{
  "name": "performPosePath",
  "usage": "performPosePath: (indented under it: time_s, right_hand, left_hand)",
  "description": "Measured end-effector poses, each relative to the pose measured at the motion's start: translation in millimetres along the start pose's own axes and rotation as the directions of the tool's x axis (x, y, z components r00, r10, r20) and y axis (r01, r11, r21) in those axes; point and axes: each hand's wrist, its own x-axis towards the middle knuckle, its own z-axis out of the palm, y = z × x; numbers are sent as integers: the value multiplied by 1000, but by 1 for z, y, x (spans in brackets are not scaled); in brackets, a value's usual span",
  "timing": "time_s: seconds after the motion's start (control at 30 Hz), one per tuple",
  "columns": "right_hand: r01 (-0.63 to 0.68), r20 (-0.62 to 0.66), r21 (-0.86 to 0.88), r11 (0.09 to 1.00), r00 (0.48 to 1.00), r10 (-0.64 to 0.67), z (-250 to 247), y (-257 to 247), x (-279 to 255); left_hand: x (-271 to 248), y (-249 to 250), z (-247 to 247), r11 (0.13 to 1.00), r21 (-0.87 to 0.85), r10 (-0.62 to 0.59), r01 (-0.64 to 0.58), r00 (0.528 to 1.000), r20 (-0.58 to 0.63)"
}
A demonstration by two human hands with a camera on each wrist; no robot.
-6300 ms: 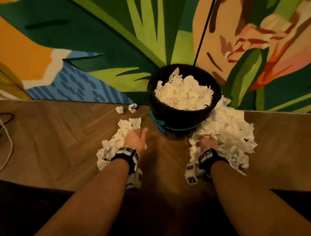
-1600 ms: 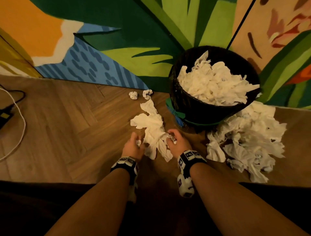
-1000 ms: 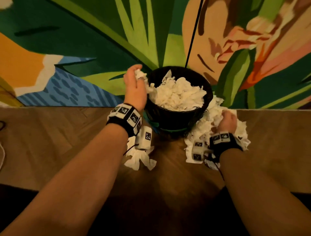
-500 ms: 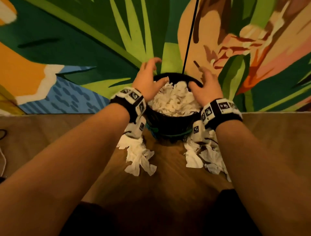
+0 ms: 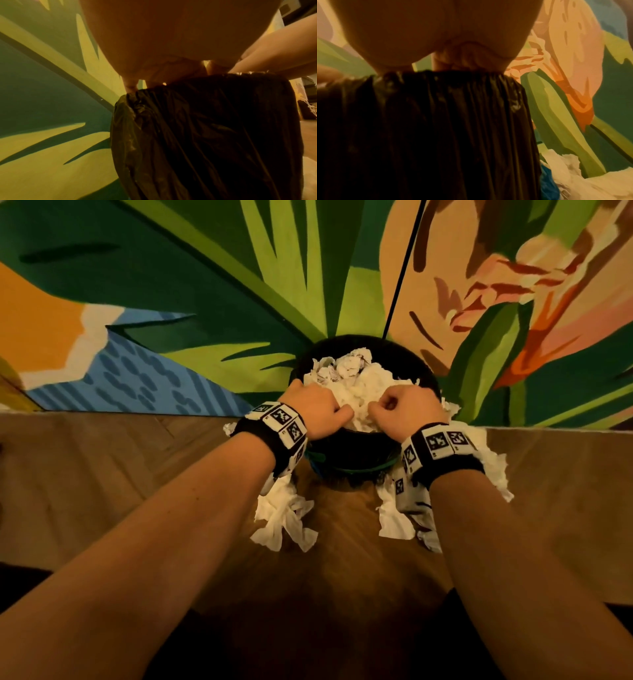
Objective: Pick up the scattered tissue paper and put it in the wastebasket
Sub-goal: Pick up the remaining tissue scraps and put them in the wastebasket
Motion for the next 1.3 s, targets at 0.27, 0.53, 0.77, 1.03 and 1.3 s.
performPosePath:
  time_s: [0.27, 0.53, 0.77, 1.03, 1.3]
  right_hand:
    - [-8, 258, -429, 903, 957, 131, 17, -10, 2]
    - [-81, 132, -303, 949, 983, 126, -10, -14, -3]
    - [0, -59, 87, 996, 998, 6, -67, -22, -2]
    - [338, 170, 501, 797, 865, -473, 24, -116, -47]
    - [225, 803, -51, 973, 588, -94, 214, -16, -148]
  left_hand:
    - [2, 8, 9, 993, 119, -47, 27, 985, 166]
    - [-6, -13, -7, 957, -284, -119, 60, 974, -195]
    - [-20, -58, -13, 648, -759, -457, 62, 829, -322]
    - [-68, -60, 98, 813, -336, -372, 476, 868, 329]
    - [-156, -23, 199, 839, -204, -254, 504, 695, 672]
